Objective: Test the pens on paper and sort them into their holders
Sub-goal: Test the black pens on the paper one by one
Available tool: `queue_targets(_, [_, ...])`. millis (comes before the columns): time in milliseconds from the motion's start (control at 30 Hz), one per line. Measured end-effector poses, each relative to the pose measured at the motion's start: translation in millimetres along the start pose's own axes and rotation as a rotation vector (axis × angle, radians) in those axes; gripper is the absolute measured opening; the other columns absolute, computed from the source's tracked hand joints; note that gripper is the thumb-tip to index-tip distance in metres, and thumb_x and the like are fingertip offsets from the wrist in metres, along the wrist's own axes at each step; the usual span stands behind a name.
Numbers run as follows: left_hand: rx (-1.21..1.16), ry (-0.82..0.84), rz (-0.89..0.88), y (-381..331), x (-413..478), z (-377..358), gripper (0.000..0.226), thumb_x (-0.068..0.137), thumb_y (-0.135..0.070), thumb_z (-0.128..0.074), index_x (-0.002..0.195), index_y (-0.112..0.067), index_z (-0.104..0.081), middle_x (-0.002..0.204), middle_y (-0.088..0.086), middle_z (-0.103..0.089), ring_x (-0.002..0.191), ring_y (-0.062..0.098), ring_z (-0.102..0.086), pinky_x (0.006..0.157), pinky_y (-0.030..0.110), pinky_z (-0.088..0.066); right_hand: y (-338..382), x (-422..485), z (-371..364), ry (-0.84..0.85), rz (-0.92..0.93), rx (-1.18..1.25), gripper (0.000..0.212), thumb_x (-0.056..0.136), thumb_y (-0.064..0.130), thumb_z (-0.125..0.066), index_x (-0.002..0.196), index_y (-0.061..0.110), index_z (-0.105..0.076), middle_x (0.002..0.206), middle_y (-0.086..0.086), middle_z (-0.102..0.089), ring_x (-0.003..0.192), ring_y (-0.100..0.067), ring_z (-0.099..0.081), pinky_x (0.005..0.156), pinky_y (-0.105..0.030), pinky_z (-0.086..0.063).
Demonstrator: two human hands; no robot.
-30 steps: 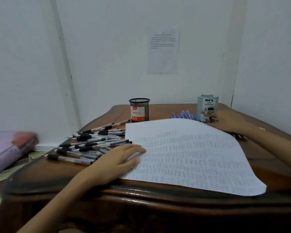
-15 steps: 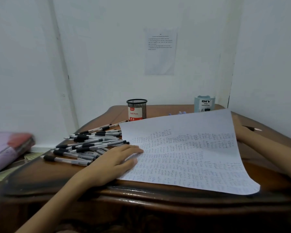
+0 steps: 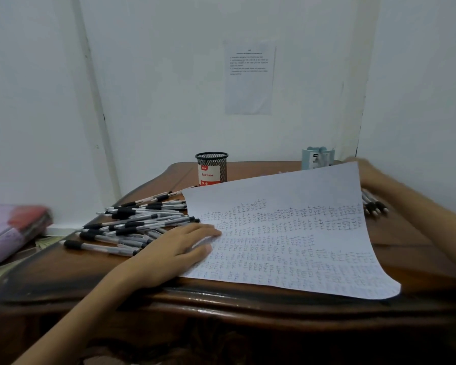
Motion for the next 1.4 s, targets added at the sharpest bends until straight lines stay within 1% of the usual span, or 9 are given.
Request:
queue_targets(167, [-0.004,0.000,0.009,-3.0,-0.7,1.7,0.047,0.087,-0.055,-0.025,0.134,-0.049,-0.029,0.142,-0.027,-0.030,0.127,-0.014,-0.025,0.096,0.002,-0.017,31.3,-20.6,101.6,-0.266,0.163,0.500,0.029,0.088,0.028,-0.058,0.063,0.014,-0.053,0.035,0.006,-0.050,0.028,-0.005,-0.041,0.028,-0.012,-0.026])
queue_targets(267, [-0.007,0.008,0.013,-5.8,0.4,2.7,0.049,0.085,-0.055,-0.024,0.134,-0.049,-0.028,0.140,-0.029,-0.028,0.126,-0.014,-0.025,0.094,0.000,-0.016,76.9,-60.4,125.1,-0.108,0.376,0.728,0.027,0.091,0.029,-0.053,0.067,0.016,-0.049,0.037,0.009,-0.045,0.026,-0.003,-0.035,0.026,-0.010,-0.025])
queue_targets(467, [-0.021,0.002,0.017,-2.0,-0.5,1.6,0.044,0.091,-0.059,-0.027,0.134,-0.049,-0.030,0.142,-0.027,-0.031,0.128,-0.011,-0.026,0.100,0.008,-0.017,130.6,-127.5,36.3,0.111,0.710,0.164,0.029,0.083,0.032,-0.064,0.060,0.015,-0.058,0.037,0.003,-0.051,0.033,-0.003,-0.046,0.041,-0.016,-0.039])
queue_targets(600, [-0.010,-0.002,0.011,-0.7,-0.4,0.8,0.050,0.086,-0.057,-0.025,0.134,-0.049,-0.032,0.142,-0.026,-0.032,0.128,-0.011,-0.027,0.101,0.010,-0.019,105.3,-91.9,-21.4,0.062,0.621,-0.416,0.041,0.088,0.041,-0.058,0.057,0.019,-0.041,0.051,0.006,-0.042,0.046,-0.005,-0.039,0.044,-0.020,-0.028])
queue_targets(767, [-0.001,0.016,0.025,-0.8,-0.2,0.6,0.038,0.094,-0.054,-0.027,0.132,-0.053,-0.028,0.143,-0.027,-0.029,0.129,-0.010,-0.025,0.105,0.016,-0.019,38.5,-26.3,-49.3,0.055,0.352,-0.666,0.044,0.090,0.044,-0.053,0.063,0.016,-0.035,0.062,0.003,-0.039,0.058,-0.013,-0.039,0.046,-0.023,-0.026])
queue_targets(900, [-0.012,0.035,0.040,-1.4,0.0,0.6,0.042,0.091,-0.057,-0.025,0.133,-0.052,-0.027,0.145,-0.026,-0.028,0.132,-0.008,-0.023,0.110,0.021,-0.018,7.0,-6.4,-59.5,0.136,0.241,-0.613,0.046,0.088,0.056,-0.050,0.067,0.016,-0.041,0.063,0.002,-0.043,0.057,-0.010,-0.042,0.048,-0.022,-0.028])
queue_targets(1033, [-0.010,0.039,0.046,-0.6,0.2,0.2,0.043,0.090,-0.060,-0.022,0.132,-0.053,-0.026,0.144,-0.027,-0.027,0.131,-0.008,-0.022,0.108,0.019,-0.017,3.6,-5.1,-66.8,0.187,0.243,-0.610,0.061,0.088,0.066,-0.036,0.116,0.015,-0.051,0.111,-0.006,-0.060,0.087,-0.017,-0.050,0.069,-0.024,-0.037])
queue_targets(1233, [-0.014,0.028,0.028,2.0,0.8,-0.6,0.058,0.073,-0.074,-0.014,0.127,-0.058,-0.026,0.144,-0.028,-0.029,0.131,-0.009,-0.024,0.111,0.023,-0.020,3.4,8.1,-38.5,0.137,0.255,-0.310,0.079,0.079,0.069,-0.039,0.123,0.006,-0.055,0.124,-0.013,-0.058,0.106,-0.025,-0.055,0.088,-0.034,-0.048])
queue_targets(1400, [-0.023,0.022,0.018,2.0,0.8,-0.4,0.061,0.070,-0.080,-0.013,0.126,-0.059,-0.026,0.144,-0.027,-0.030,0.131,-0.008,-0.025,0.110,0.022,-0.020,23.6,-2.6,-34.2,0.004,0.441,0.001,0.025,0.101,0.028,-0.033,0.123,0.022,-0.043,0.079,-0.006,-0.056,0.067,-0.019,-0.053,0.056,-0.024,-0.041])
Point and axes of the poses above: each hand's wrist, its own x-axis towards the middle knuckle, its own z-axis out of the back of the hand, y = z × x, the point moved 5 cm from there along x, towards the middle knuckle
